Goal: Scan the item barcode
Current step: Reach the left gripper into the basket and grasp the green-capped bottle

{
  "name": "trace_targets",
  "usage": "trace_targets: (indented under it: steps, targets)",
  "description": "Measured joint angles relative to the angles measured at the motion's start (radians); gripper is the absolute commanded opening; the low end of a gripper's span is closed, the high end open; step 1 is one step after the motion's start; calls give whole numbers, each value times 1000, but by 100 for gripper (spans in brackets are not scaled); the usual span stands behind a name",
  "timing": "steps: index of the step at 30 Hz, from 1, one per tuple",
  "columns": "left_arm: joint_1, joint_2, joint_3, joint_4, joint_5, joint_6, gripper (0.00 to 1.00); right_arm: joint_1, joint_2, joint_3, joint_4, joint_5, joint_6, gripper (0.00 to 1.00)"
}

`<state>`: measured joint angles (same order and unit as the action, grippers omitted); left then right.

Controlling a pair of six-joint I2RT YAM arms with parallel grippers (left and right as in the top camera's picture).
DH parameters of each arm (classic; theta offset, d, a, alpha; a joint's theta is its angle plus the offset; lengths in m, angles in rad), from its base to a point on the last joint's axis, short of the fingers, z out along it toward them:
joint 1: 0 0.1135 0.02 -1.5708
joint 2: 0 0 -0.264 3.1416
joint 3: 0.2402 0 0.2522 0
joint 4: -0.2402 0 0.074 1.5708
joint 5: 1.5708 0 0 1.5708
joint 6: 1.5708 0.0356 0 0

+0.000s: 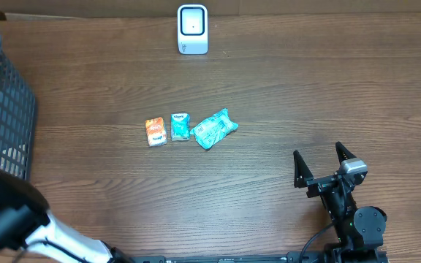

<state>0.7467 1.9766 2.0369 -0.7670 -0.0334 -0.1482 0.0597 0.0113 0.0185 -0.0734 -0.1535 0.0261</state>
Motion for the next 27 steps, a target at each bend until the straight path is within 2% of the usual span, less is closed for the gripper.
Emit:
trace_targets:
  steps: [6, 14, 22, 27]
  targets:
    - [-6, -244, 1, -34, 3, -41, 41, 0, 0, 0, 0, 0, 0, 100]
    - [-127, -479, 2, -202, 108, -93, 44, 0, 0, 0, 0, 0, 0, 100]
    - [-371, -497, 6, -393, 189, -105, 45, 0, 0, 0, 0, 0, 0, 100]
    - [-509, -451, 5, -462, 198, -104, 41, 0, 0, 0, 0, 0, 1, 100]
